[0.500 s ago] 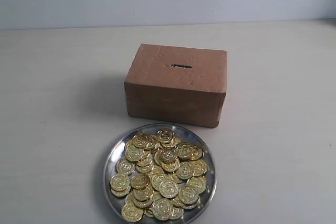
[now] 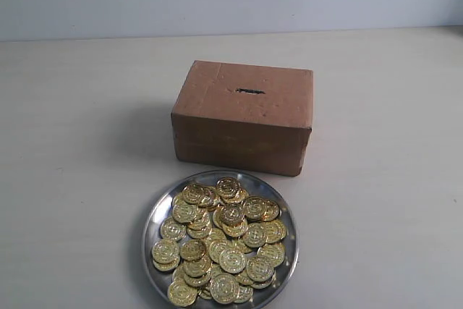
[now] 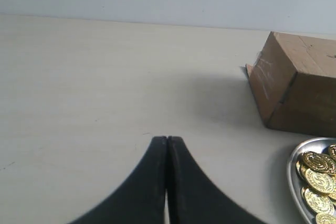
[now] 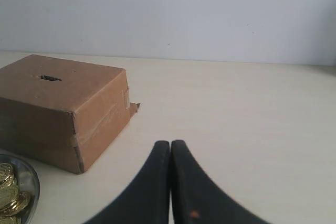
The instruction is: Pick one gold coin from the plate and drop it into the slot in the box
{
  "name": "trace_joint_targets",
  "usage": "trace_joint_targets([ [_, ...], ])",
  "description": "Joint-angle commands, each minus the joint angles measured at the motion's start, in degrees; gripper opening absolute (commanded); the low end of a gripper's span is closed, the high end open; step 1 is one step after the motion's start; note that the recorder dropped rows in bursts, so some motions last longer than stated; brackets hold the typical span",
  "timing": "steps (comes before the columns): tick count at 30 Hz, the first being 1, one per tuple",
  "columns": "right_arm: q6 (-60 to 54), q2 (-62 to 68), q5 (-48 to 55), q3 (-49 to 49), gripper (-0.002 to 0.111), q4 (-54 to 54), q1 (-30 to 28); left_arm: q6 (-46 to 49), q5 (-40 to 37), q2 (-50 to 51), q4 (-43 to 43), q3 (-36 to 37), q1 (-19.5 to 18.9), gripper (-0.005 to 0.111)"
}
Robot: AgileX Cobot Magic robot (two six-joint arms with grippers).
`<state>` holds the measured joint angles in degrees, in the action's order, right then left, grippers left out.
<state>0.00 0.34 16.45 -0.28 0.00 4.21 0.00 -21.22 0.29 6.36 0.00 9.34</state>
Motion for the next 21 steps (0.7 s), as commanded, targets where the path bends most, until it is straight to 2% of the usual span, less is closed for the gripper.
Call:
trace_joint_targets([
  [1,0.00,-0.34,-0.22,0.28,0.000,0.00,-0.29,0.00,0.62,-0.29,0.07,0.00,-0.03,0.000],
  [6,0.00,-0.34,-0.22,0.28,0.000,0.00,-0.29,0.00,0.62,-0.29,0.07,0.00,-0.03,0.000],
  [9,0.00,-0.34,-3.21,0.28,0.000,0.00,-0.29,3.40,2.42,-0.29,-1.16,0.00,-0.03,0.000],
  [11,3.68,-0.34,-8.55,0.28,0.000,5.06,-0.29,-1.23,4.56,-0.29,6.79,0.00,-0.03,0.000],
  [12,9.10,-0.34,-12.42,0.28,0.000,12.38,-0.29,-1.54,7.14,-0.29,9.93,0.00,-0.03,0.000],
  [14,15.08,-0.34,-17.01,0.28,0.000,20.20,-0.29,-1.66,11.97,-0.29,12.15,0.00,-0.03,0.000],
  [16,18.00,-0.34,-17.24,0.28,0.000,23.95,-0.29,-1.76,13.01,-0.29,17.62,0.00,-0.03,0.000],
  [21,18.32,-0.34,-15.81,0.28,0.000,24.08,-0.29,-2.16,14.22,-0.29,27.95,0.00,-0.03,0.000],
])
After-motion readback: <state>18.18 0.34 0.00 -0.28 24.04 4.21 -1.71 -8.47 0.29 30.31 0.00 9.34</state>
